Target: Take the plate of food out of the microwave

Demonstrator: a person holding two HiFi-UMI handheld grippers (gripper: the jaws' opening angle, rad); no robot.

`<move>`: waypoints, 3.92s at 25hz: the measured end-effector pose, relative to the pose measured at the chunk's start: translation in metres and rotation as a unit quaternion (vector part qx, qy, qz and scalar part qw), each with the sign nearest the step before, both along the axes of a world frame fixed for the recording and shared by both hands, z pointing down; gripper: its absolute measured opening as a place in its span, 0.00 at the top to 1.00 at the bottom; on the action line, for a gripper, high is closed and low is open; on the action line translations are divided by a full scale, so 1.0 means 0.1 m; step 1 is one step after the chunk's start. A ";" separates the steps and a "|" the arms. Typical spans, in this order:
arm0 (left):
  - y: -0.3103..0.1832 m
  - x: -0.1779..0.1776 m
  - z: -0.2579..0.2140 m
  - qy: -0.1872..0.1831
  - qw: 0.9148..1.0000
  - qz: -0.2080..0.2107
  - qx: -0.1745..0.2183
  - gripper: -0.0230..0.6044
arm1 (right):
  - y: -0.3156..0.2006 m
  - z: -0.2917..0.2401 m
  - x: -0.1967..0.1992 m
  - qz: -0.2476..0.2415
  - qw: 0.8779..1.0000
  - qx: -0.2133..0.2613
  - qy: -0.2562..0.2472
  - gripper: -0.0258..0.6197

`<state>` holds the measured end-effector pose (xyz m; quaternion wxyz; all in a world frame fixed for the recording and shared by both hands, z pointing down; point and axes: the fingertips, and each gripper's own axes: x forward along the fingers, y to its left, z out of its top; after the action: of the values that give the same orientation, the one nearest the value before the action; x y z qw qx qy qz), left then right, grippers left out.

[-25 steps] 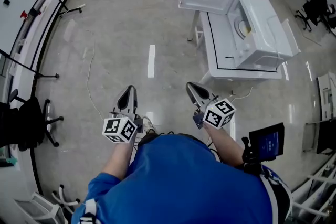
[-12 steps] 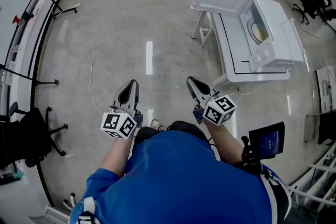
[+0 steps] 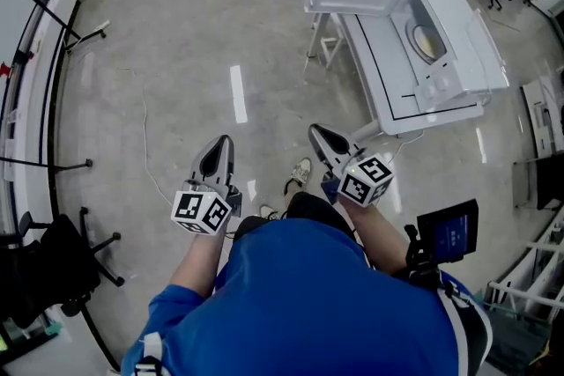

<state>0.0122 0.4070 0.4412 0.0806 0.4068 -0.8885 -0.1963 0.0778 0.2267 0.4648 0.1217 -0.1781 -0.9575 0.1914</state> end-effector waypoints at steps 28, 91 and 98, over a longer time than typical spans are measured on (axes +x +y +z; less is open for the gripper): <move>-3.34 -1.53 -0.15 -0.033 0.973 0.225 -0.033 0.95 | -2.64 0.06 -0.92 0.187 0.982 -0.017 -0.018 0.97; -7.22 -0.76 1.14 -0.405 0.615 0.639 -0.222 0.85 | -4.45 0.45 -0.97 0.537 0.842 0.018 0.053 0.97; -7.41 -0.62 1.35 -0.519 0.518 0.630 -0.257 0.81 | -4.48 0.43 -0.92 0.543 0.838 0.018 0.051 0.97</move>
<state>-0.0497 -0.3338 0.5764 -0.1913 0.8514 -0.2959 0.3886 -0.0137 -0.2216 0.5081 0.0500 0.3824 -0.8964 0.2185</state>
